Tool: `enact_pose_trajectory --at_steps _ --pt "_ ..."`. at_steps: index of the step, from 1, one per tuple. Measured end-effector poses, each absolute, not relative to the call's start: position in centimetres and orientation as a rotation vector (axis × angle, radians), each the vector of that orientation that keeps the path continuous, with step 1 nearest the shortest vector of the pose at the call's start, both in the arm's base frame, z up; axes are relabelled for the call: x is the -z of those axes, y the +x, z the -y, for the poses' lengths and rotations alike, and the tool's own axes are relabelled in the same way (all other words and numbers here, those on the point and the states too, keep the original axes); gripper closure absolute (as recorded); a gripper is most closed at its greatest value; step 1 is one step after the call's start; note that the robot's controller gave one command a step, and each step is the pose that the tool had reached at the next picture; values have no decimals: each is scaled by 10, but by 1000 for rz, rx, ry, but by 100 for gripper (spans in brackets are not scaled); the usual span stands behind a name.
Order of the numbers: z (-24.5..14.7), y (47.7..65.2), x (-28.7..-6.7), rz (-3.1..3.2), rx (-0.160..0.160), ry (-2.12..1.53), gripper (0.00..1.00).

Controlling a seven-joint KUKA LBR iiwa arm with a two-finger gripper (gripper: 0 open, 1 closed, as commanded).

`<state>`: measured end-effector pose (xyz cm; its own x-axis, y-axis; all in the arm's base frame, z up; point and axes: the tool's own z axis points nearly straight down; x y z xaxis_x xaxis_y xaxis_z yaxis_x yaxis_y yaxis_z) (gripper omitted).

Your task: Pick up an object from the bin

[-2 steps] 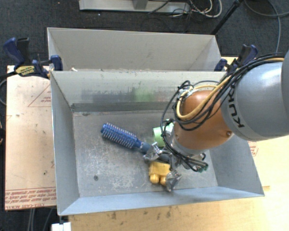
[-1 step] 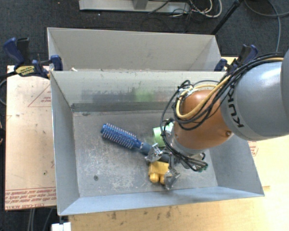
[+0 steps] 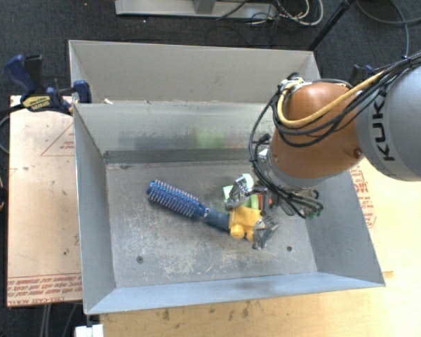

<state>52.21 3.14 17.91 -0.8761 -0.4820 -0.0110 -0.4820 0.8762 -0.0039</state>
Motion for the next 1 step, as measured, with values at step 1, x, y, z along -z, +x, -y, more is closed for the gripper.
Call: enact_pose_trajectory --at_steps 1 --pt "-20 523 -259 -3028 4 -794 100"
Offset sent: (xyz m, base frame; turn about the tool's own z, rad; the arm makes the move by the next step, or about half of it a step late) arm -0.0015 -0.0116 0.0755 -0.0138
